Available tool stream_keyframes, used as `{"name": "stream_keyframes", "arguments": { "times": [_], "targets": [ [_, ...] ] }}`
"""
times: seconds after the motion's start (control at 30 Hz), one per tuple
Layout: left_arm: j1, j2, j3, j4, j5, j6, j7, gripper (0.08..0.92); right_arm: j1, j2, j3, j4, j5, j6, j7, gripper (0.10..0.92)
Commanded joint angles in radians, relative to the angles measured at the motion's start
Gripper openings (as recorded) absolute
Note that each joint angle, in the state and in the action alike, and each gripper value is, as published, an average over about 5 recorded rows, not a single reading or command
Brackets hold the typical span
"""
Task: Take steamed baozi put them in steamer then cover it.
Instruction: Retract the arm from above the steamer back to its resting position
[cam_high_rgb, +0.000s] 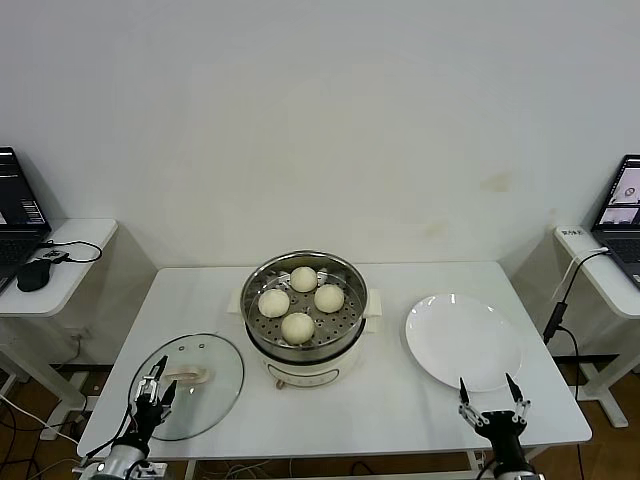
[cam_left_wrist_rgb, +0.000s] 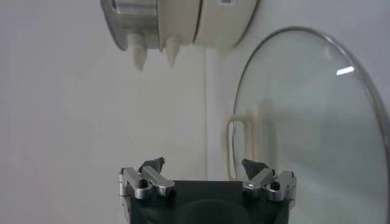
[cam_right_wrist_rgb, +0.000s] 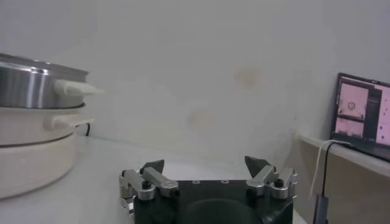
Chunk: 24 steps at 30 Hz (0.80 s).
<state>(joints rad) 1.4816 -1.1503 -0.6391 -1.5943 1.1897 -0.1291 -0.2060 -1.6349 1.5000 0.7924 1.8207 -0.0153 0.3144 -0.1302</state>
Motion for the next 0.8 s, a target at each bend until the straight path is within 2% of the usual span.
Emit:
{"name": "stream_keyframes", "arguments": {
  "times": [0.03, 0.8],
  "targets": [
    [-0.087, 0.002, 0.015, 0.040, 0.016, 0.009, 0.019, 0.823, -0.004, 0.008, 0.003, -0.004, -0.007, 0.000, -0.004, 0.823],
    [-0.175, -0.005, 0.052, 0.119, -0.012, 0.023, 0.044, 0.822, -0.003, 0.017, -0.001, -0.025, -0.031, 0.001, -0.017, 0.823]
  ]
}}
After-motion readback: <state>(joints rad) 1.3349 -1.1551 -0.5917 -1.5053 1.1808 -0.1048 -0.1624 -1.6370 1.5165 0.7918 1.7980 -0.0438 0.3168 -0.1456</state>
